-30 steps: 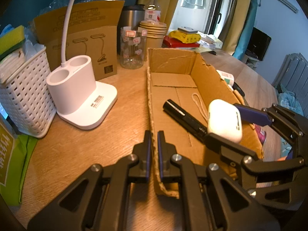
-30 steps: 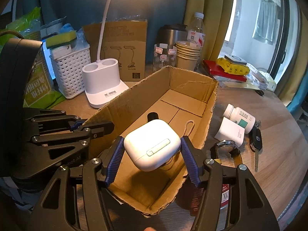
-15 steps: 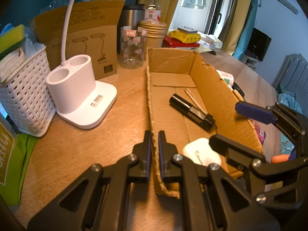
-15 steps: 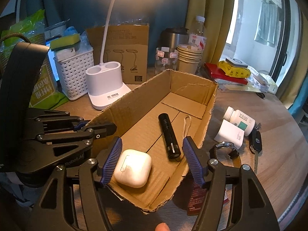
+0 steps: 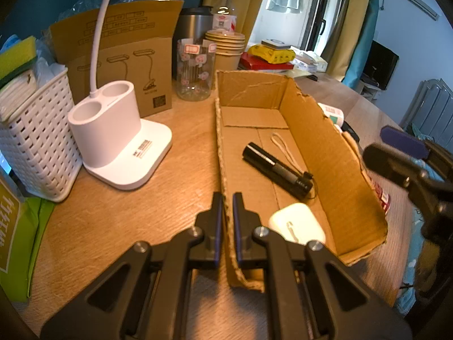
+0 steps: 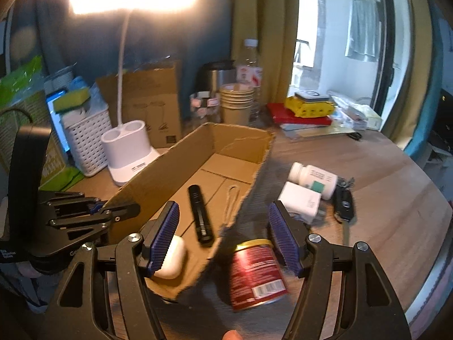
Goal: Organize rigid objects
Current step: 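Move the right gripper to the red can and close around it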
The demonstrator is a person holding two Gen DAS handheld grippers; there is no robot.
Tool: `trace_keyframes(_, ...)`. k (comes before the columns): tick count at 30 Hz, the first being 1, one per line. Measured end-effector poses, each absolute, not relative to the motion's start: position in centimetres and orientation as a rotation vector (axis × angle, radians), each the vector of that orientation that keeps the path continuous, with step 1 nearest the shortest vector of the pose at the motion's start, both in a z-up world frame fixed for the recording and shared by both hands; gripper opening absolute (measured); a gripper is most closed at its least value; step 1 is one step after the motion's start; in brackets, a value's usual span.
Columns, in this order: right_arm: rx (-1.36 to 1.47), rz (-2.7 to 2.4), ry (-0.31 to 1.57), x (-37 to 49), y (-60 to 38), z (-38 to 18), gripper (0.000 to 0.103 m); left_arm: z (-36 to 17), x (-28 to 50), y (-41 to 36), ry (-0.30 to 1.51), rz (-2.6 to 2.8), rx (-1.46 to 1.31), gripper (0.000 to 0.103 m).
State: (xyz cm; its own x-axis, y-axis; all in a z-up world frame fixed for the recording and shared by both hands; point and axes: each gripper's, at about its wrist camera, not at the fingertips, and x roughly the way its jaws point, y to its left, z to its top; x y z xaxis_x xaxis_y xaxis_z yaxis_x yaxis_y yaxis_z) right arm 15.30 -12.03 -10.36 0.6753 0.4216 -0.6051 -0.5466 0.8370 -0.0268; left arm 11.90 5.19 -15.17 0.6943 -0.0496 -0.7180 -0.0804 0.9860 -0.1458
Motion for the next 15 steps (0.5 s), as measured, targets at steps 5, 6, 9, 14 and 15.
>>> trace_keyframes(5, -0.199, 0.524, 0.610, 15.3, -13.1, -9.8, 0.069, -15.2, 11.9, 5.3, 0.804, 0.017, -0.171, 0.008)
trace_keyframes(6, -0.198, 0.520, 0.609, 15.3, -13.3, -9.7, 0.069, -15.2, 11.9, 5.1, 0.804, 0.017, -0.171, 0.008)
trace_keyframes(9, -0.197, 0.508, 0.600, 15.3, -13.8, -9.4, 0.069, -15.2, 11.9, 5.2, 0.804, 0.017, -0.171, 0.008)
trace_keyframes(14, -0.184, 0.481, 0.588, 15.3, -15.0, -8.9, 0.069, -15.2, 11.9, 5.3, 0.804, 0.017, -0.171, 0.008)
trace_keyframes(15, -0.180, 0.474, 0.587, 15.3, -15.3, -8.8, 0.069, -15.2, 11.9, 5.3, 0.804, 0.017, -0.171, 0.008)
